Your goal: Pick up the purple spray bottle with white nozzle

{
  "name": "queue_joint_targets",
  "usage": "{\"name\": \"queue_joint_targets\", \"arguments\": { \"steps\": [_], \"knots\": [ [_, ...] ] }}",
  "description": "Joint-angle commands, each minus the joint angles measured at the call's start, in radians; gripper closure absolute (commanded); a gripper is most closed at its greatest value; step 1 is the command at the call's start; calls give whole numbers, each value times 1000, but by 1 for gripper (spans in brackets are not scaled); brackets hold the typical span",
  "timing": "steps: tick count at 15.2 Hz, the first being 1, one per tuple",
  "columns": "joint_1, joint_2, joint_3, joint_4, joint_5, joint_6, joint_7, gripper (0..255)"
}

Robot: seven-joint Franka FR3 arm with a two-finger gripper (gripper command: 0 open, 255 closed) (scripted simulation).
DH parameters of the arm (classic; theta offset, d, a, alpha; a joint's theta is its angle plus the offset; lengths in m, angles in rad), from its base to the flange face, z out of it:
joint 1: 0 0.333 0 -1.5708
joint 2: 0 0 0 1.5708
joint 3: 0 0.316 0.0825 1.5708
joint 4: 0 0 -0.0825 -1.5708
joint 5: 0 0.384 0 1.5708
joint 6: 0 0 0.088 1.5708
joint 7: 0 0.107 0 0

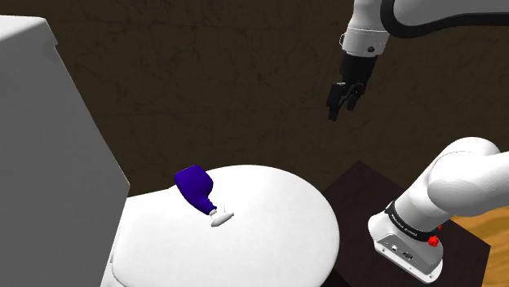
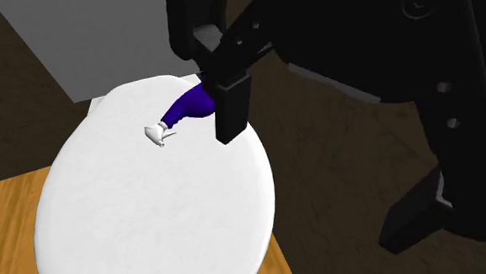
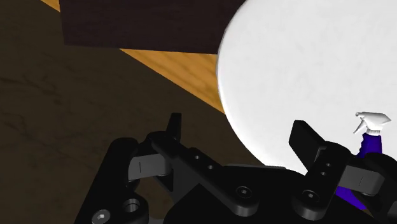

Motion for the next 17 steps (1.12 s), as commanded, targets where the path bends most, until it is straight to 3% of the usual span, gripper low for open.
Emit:
{"name": "queue_joint_targets", "arguments": {
  "steps": [1, 10, 17],
  "knots": [
    [14, 31, 41, -17, 32, 59, 44, 0],
    [56, 243, 221, -11, 122, 317, 225, 0],
    [57, 480, 358, 72, 95, 511, 393, 0]
  ]
}}
